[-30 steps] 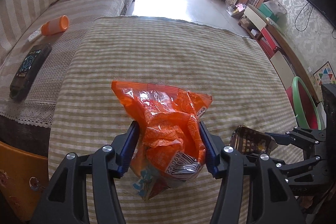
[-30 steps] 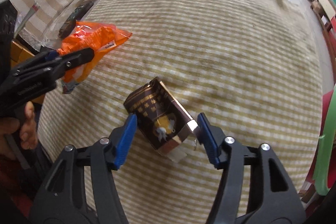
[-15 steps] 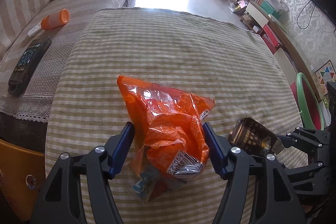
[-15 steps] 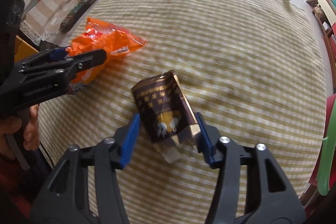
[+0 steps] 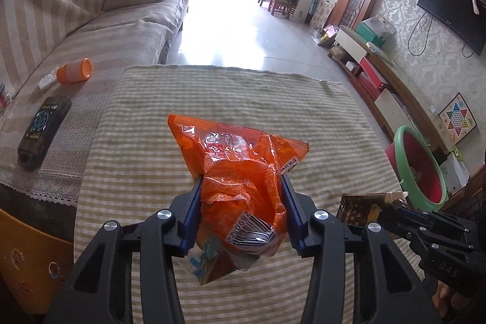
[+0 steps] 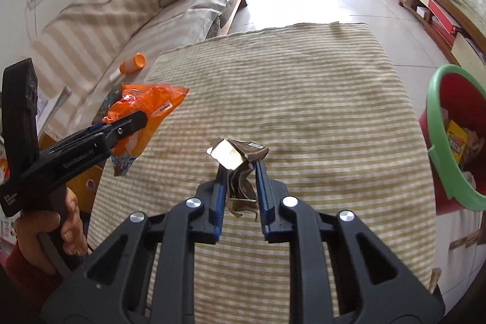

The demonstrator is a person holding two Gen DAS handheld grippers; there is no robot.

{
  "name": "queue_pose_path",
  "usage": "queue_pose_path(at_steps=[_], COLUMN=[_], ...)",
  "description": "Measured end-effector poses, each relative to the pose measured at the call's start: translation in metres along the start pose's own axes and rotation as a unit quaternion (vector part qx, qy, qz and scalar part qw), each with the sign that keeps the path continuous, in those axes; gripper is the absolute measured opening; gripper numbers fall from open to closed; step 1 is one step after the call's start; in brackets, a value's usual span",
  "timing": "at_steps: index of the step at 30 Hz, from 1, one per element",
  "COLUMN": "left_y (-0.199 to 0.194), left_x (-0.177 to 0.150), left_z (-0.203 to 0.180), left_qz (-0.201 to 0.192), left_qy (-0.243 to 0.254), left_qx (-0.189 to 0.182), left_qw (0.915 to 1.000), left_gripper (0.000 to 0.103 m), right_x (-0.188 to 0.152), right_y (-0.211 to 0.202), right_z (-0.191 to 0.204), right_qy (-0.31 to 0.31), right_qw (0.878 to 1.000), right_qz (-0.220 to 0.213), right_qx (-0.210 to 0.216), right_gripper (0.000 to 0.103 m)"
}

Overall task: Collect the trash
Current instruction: 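Carry the orange bag and brown carton over the red bin with both grippers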

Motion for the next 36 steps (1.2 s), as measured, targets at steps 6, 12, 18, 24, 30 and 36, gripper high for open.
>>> queue_pose_path(at_steps=[6, 12, 18, 24, 30, 36], left_y=[-0.017, -0.03, -0.04, -0.038, -0.033, -0.032], left_x=[0.022, 0.039, 0.054, 0.061, 0.064, 0.062], left_z=[-0.032, -0.067, -0.104, -0.141, -0.179, -0.209], left_qz=[-0.028, -0.051, -0.066, -0.067, -0.064, -0.061], left_qy=[0.023, 0.043, 0.067, 0.086, 0.109, 0.127], left_qx=[-0.019, -0.046, -0.068, -0.09, -0.108, -0.123], left_qw=[0.9991, 0.9967, 0.9932, 0.99, 0.9861, 0.9824], left_gripper=[0.045, 0.045, 0.045, 0.045, 0.045, 0.045], right_x=[0.01, 0.025, 0.039, 0.045, 0.044, 0.039], right_y=[-0.026, -0.065, -0.102, -0.138, -0.164, -0.187], right_z=[-0.008, -0.017, -0.035, -0.064, -0.102, -0.135], right_qy=[0.027, 0.032, 0.042, 0.056, 0.079, 0.102], right_qw=[0.999, 0.994, 0.988, 0.978, 0.969, 0.961], right_qz=[-0.041, -0.096, -0.143, -0.184, -0.206, -0.222], right_qx=[-0.011, -0.03, -0.05, -0.083, -0.109, -0.128], right_gripper=[0.019, 0.019, 0.019, 0.019, 0.019, 0.019])
Point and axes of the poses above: each gripper's, at about its wrist camera, not at the fingertips, and y roughly the way its jaws point, z to its left, x to its top, the point moved 9 cm from there along y, roughly the way its jaws point, and after that the axes turned 4 degrees about x, right-handed, at the moved point
